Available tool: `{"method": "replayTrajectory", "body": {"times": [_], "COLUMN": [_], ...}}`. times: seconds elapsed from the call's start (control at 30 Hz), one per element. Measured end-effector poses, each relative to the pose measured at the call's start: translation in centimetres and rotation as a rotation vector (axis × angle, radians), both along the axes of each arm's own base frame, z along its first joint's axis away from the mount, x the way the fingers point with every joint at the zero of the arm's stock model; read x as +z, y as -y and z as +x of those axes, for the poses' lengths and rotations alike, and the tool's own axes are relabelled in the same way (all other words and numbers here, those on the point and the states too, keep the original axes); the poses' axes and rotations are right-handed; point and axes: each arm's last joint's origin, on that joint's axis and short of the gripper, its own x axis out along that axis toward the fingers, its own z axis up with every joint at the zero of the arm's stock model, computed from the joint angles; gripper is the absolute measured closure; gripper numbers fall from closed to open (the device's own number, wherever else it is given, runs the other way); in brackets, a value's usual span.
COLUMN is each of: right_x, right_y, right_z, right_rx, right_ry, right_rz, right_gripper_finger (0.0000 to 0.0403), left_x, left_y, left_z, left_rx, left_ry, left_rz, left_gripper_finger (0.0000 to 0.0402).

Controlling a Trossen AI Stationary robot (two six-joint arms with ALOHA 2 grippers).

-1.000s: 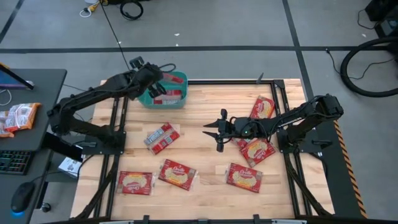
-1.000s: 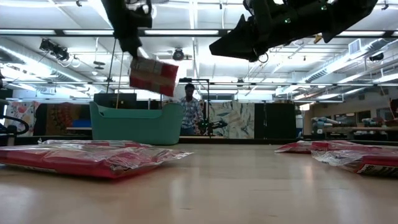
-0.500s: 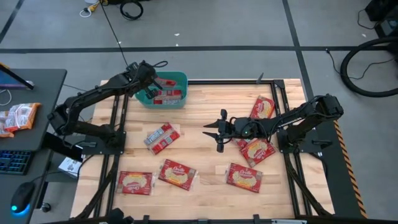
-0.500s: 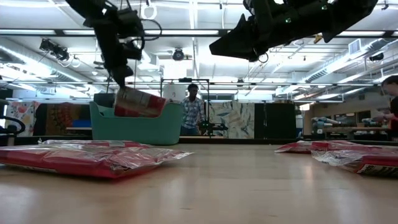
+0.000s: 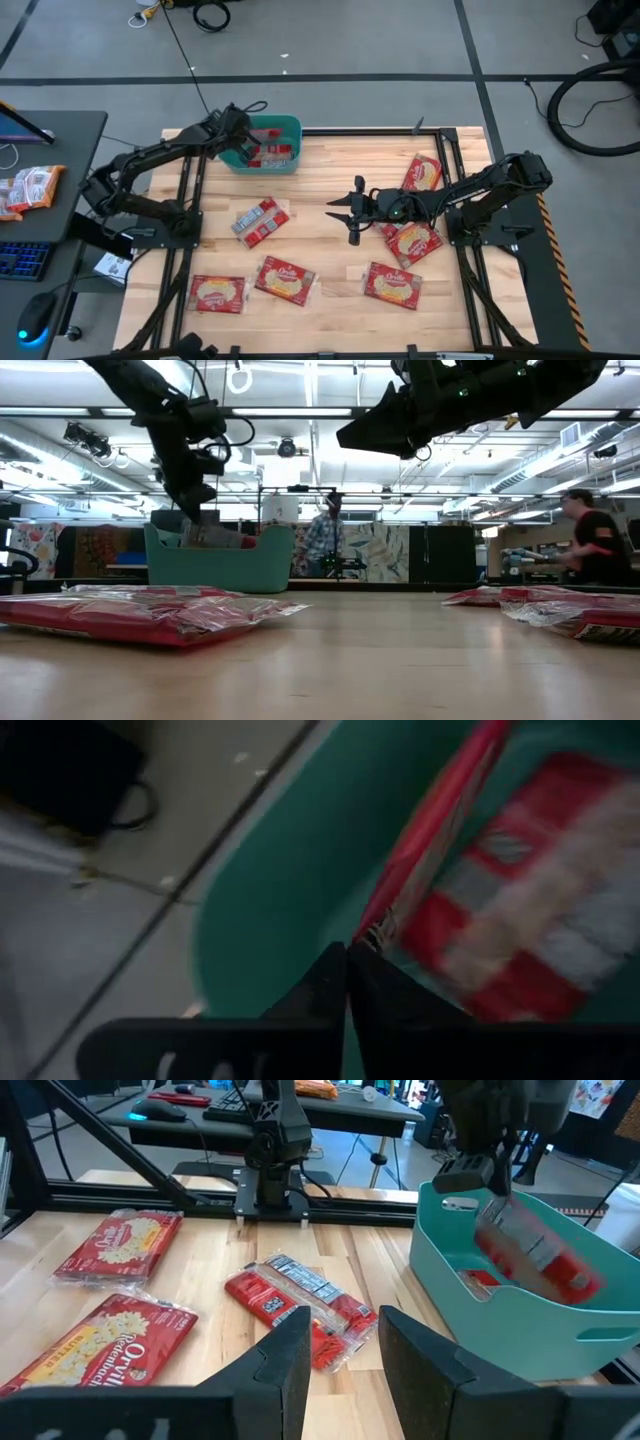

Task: Sort popcorn bags into baskets
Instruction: Put the popcorn bag into the bin

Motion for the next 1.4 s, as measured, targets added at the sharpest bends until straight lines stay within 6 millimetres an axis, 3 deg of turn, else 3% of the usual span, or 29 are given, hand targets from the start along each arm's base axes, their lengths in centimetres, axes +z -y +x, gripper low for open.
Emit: {"method": "replayTrajectory", "body": {"times": [0.27,0.4,0.6,0.83,1.0,1.23,1.4], "right_x": [0.0,0.0,0.0,0.0,0.0,0.0,0.1], "right_y": [0.0,0.0,0.0,0.0,0.0,0.4,1.0], "right_z": [0.0,0.0,0.0,0.0,0.0,0.0,0.1], "right_rx": [0.000,0.000,0.000,-0.003,-0.002,-0.003,0.007], "right_ry": [0.000,0.000,0.000,0.002,0.001,-0.006,-0.003], "right_rz": [0.000,0.000,0.002,0.016,0.013,-0.033,-0.050], "right_gripper_finger": [0.0276,0.0276,0.0276,0.0276,0.0276,0.0276,0.0276], "left_x": [-0.4,1.9,5.3,4.2,3.7,3.2,1.8], "left_y": [2.1,3.6,6.6,10.2,13.5,18.3,20.9], "left_z": [0.6,1.4,2.7,3.6,4.1,5.0,5.1], "left_rx": [-0.044,-0.099,-0.295,-0.272,-0.366,-0.488,-0.575], "left_ry": [-0.054,-0.044,0.045,0.033,-0.001,-0.144,-0.243], "left_rz": [-0.121,-0.201,-0.431,-0.566,-0.725,-0.533,-0.513], "left_gripper_finger": [0.0292,0.0262,0.0258,0.0259,0.0256,0.0202,0.0177]}}
